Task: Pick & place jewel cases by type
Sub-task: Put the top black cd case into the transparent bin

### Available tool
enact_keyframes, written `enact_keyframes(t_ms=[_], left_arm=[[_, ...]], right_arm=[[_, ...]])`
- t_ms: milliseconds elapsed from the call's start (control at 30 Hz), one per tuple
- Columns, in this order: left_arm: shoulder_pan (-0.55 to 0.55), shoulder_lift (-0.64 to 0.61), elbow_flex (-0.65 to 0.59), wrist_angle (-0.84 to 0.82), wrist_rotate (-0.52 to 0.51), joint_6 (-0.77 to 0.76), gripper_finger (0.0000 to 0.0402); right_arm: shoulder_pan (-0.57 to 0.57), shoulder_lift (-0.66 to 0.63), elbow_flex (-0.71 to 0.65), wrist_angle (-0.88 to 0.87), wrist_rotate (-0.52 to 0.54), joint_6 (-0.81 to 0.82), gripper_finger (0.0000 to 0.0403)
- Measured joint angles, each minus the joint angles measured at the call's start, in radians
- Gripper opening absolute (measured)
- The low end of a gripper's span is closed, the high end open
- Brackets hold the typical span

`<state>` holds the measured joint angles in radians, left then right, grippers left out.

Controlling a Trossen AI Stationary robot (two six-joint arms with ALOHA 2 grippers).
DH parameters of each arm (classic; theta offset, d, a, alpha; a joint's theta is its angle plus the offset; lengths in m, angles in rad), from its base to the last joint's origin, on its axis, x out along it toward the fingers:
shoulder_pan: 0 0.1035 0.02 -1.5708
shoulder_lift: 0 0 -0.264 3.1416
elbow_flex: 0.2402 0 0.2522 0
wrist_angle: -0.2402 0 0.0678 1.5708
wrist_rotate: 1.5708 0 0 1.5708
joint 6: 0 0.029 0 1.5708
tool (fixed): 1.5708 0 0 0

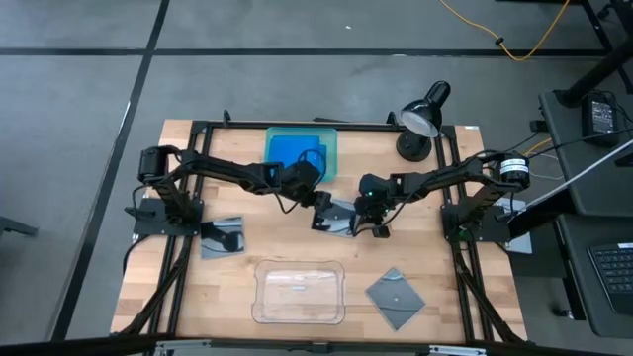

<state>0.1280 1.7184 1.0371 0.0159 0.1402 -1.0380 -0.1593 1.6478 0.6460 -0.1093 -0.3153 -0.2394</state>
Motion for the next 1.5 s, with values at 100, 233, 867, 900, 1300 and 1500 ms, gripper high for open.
enact_keyframes(t_ms=[100, 233, 867, 900, 1300, 1500], left_arm=[[0.001, -0.002, 0.002, -0.082, -0.049, 0.012, 0.0159], [0.002, 0.016, -0.001, -0.283, -0.114, 0.025, 0.0159], [0.005, 0.178, 0.000, -0.130, -0.054, 0.020, 0.0089], [0.005, 0.179, -0.001, -0.121, -0.052, 0.020, 0.0087], [0.011, 0.147, -0.010, -0.004, -0.030, 0.004, 0.0080], [0.011, 0.056, -0.003, 0.035, -0.034, 0.004, 0.0077]], right_arm=[[0.000, 0.000, 0.000, 0.000, 0.000, 0.003, 0.0010], [0.000, 0.000, 0.000, 0.000, 0.000, 0.002, 0.0010], [0.000, 0.001, 0.001, -0.010, -0.008, 0.003, 0.0010], [0.000, 0.001, 0.001, -0.010, -0.009, 0.003, 0.0010], [0.000, 0.000, 0.000, -0.008, -0.021, -0.003, 0.0010], [0.000, -0.001, 0.000, -0.006, -0.023, -0.006, 0.0010]])
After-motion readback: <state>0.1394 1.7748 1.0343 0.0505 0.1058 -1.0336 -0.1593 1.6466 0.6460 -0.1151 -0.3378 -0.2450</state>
